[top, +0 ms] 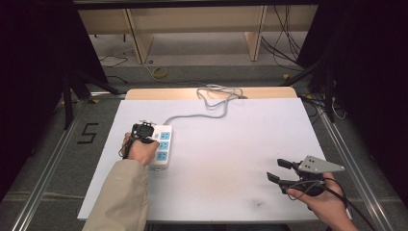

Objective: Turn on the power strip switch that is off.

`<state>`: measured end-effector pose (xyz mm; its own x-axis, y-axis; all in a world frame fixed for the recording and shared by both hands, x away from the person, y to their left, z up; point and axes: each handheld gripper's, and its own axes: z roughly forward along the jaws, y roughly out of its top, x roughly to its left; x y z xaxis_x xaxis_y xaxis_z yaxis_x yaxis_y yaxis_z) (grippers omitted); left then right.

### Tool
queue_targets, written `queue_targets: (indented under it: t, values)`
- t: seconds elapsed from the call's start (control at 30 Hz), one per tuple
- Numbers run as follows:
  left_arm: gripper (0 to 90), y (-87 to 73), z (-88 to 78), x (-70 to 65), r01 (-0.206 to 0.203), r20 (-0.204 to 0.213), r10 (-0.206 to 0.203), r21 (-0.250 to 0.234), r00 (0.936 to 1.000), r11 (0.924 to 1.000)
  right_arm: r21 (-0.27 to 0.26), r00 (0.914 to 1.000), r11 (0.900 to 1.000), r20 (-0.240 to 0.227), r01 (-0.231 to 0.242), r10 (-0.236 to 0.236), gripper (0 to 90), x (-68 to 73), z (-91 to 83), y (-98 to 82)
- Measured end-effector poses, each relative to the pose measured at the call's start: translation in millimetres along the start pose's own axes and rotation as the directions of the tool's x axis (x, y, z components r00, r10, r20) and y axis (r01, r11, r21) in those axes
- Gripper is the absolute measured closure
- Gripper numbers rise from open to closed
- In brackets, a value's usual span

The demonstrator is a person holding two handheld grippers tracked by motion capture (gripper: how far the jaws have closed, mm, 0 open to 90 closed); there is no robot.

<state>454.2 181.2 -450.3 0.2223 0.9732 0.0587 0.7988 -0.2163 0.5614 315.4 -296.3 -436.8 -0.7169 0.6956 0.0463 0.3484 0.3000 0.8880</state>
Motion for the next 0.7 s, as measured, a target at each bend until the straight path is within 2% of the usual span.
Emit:
queue_targets:
  t: [0.23, 0.7]
  values:
    - [90.0, 0.3, 0.0, -1.2, -0.011, -0.009, 0.011, 0.002, 0.9999, 0.9999, 0.001, 1.0000, 1.000, -0.001, 0.002, -0.002, 35.9, 0.1, -0.2, 0.1]
    - [89.9, -0.3, 1.0, 1.3, -0.021, -0.002, 0.020, -0.021, 0.9998, 0.9996, 0.004, 1.0000, 1.000, -0.001, 0.002, -0.002, 36.0, -0.8, 0.1, 0.1]
